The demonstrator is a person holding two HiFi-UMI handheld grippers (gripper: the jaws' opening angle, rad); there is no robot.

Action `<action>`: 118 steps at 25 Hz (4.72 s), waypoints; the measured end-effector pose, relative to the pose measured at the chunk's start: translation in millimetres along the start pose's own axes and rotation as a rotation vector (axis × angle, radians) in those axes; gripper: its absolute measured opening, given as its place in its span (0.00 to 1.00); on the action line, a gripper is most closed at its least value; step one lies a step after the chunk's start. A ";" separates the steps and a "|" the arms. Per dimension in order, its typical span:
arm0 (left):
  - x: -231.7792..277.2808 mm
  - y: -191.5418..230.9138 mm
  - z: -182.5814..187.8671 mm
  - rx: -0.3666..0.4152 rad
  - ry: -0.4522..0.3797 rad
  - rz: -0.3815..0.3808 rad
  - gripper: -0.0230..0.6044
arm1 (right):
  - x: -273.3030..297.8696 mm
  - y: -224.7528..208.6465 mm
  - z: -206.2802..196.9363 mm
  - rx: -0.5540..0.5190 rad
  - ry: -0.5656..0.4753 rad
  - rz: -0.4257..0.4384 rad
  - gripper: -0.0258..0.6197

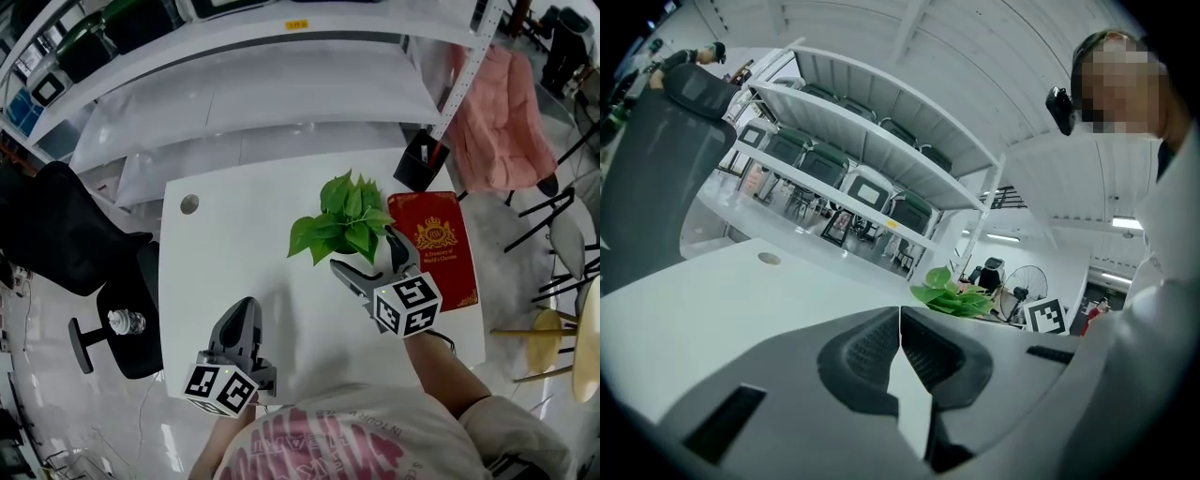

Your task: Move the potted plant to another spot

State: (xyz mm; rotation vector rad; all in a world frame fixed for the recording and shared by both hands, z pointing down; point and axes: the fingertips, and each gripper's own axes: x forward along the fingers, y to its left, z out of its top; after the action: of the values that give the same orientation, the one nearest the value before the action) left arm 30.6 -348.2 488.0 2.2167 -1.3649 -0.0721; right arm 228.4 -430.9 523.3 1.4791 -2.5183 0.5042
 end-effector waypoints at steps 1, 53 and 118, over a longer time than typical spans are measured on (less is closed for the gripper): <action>0.5 1.7 0.1 0.003 0.002 0.005 0.08 | 3.6 -0.3 -0.4 0.003 -0.002 0.001 0.91; 11.5 1.5 -3.7 -0.023 0.005 0.043 0.08 | 25.6 6.5 1.0 -0.052 0.033 0.043 0.85; -211.1 -101.6 -11.1 -0.019 -0.272 0.114 0.08 | -197.8 168.3 15.1 -0.101 -0.035 0.271 0.85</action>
State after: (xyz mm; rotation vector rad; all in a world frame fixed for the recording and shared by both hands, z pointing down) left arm 13.9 -130.2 403.1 2.1672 -1.6243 -0.3553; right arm 178.9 -200.6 412.9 1.1278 -2.7438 0.3846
